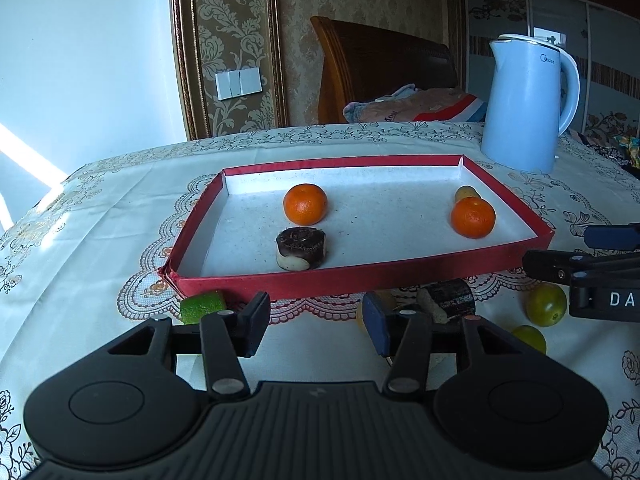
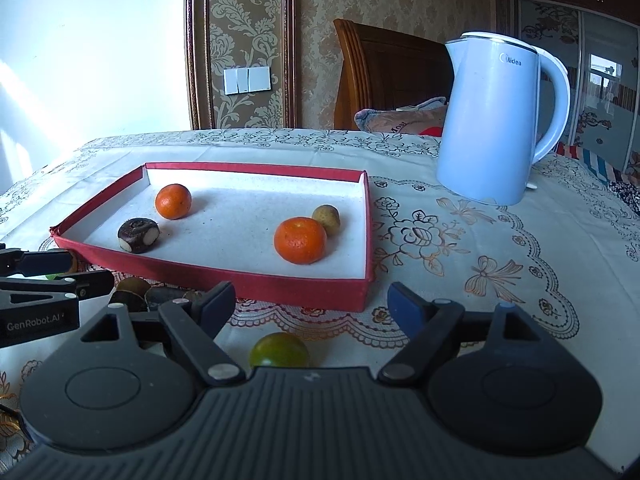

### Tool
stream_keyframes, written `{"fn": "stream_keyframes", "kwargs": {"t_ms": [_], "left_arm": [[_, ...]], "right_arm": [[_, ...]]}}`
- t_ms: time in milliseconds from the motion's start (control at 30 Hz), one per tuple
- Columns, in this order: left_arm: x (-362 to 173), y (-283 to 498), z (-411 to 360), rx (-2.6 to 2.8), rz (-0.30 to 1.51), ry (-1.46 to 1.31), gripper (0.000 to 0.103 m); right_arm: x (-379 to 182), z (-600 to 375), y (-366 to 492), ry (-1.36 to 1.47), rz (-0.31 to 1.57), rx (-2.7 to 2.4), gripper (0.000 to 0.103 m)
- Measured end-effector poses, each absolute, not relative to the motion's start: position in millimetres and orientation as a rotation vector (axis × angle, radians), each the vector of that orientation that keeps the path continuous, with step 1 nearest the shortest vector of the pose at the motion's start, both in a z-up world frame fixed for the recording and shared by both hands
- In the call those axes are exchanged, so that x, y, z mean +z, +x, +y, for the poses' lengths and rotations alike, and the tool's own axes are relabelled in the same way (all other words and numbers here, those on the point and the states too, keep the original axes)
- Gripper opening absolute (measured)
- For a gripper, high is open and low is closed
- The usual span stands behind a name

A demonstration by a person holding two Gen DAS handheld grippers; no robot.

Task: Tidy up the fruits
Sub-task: 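Withdraw both tools from the tray toward the items on the tablecloth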

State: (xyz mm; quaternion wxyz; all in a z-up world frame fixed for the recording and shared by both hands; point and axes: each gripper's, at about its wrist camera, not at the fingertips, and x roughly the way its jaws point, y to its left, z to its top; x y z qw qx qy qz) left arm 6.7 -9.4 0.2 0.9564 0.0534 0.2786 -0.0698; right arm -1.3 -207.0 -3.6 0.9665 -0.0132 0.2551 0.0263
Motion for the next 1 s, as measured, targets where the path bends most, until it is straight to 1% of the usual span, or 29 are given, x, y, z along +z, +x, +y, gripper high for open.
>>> {"fn": "stream_keyframes", "kwargs": {"t_ms": [367, 667, 800, 1000], "left_arm": [[-0.2, -14.2, -11.4, -0.176, 0.572, 0.079, 0.05], [2.0, -21.0, -18.5, -0.19, 0.575, 0.058, 0.05], [0.8, -23.8, -20.6, -0.205, 0.584, 0.043, 0.056], [-2.4, -23.3, -27.5, -0.204, 0.59, 0.059, 0.056]], "right_arm": [[-7.7, -227.8, -33.6, -0.039, 0.519, 0.066, 0.084], [-13.2, -233.7, -40.5, -0.027, 0.523, 0.06, 0.085], [-15.3, -237.0, -40.7, -0.016, 0.527, 0.057, 0.085], [-17.7, -235.5, -40.4, -0.019, 0.528, 0.056, 0.085]]}}
